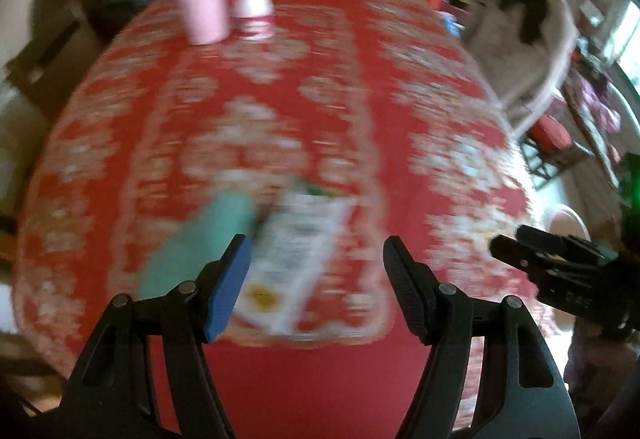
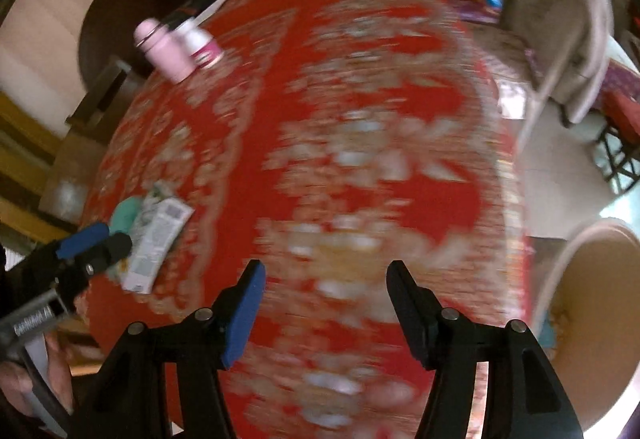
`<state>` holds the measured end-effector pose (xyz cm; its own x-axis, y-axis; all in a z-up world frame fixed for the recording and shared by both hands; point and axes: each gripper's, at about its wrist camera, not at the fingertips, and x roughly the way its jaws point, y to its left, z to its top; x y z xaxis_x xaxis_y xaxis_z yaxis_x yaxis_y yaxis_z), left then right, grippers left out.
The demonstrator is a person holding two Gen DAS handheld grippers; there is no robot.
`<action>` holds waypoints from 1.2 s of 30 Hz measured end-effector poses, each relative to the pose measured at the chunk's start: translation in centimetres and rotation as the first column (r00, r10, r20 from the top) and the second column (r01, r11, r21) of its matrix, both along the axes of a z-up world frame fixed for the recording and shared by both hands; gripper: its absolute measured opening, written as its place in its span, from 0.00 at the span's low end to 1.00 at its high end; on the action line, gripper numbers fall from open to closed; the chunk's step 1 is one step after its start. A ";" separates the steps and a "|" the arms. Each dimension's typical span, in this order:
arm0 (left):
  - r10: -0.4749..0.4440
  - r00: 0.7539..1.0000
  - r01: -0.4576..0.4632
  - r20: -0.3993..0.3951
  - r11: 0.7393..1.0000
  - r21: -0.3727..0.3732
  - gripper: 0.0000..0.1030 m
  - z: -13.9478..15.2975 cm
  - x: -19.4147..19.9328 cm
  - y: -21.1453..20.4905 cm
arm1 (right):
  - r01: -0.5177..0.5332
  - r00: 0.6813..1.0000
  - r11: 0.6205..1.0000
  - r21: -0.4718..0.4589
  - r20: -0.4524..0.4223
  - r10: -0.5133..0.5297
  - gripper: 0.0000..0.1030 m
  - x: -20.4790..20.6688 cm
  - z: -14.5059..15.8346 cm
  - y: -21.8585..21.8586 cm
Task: Collect trash
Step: 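Move both open grippers back over the table toward the towel and carton, then grasp the green towel with the left gripper while the right grasps the milk carton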
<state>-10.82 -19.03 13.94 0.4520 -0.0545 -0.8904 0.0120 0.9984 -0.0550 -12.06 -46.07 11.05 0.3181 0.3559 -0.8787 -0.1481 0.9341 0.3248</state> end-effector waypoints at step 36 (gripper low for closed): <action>-0.225 0.971 0.219 -0.085 0.973 -0.073 0.66 -6.3 2.0 7.9 | -0.049 0.997 0.994 -0.098 -0.063 0.043 0.63 2.2 -1.8 16.0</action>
